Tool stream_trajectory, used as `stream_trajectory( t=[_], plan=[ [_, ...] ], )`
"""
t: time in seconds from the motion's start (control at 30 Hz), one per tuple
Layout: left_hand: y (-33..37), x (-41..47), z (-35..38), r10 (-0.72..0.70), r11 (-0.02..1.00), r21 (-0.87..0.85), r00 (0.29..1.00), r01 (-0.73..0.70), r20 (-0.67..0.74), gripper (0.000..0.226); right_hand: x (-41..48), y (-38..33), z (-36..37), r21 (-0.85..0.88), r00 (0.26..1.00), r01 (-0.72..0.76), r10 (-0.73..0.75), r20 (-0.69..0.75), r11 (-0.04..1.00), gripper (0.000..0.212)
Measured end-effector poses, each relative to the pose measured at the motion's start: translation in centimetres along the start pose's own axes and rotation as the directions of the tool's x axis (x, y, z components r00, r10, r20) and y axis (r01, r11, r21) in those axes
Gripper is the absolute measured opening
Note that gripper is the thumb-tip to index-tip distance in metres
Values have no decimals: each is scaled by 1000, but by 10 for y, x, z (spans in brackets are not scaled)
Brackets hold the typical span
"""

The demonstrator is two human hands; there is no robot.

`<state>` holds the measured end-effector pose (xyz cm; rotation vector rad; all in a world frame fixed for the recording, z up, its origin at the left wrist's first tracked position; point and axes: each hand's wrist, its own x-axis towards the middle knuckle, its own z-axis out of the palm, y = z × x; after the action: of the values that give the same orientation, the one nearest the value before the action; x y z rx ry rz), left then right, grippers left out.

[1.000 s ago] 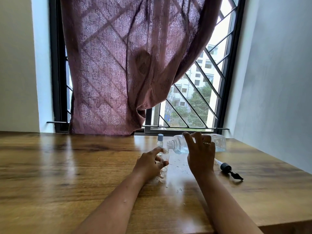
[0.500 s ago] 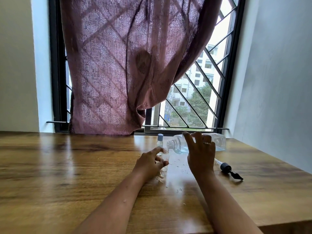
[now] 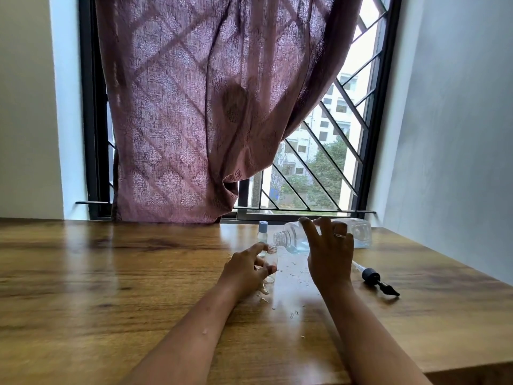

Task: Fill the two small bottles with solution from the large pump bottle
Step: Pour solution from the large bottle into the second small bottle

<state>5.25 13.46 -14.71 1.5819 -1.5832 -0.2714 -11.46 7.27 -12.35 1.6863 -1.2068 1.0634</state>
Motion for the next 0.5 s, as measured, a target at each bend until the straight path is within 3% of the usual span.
stream_trajectory(
  t=[0.5],
  plan=[
    [-2, 0, 0, 6, 1000, 7, 1000, -6, -2, 43, 2, 2, -2, 36, 1000, -30, 30, -1, 999, 76]
  ],
)
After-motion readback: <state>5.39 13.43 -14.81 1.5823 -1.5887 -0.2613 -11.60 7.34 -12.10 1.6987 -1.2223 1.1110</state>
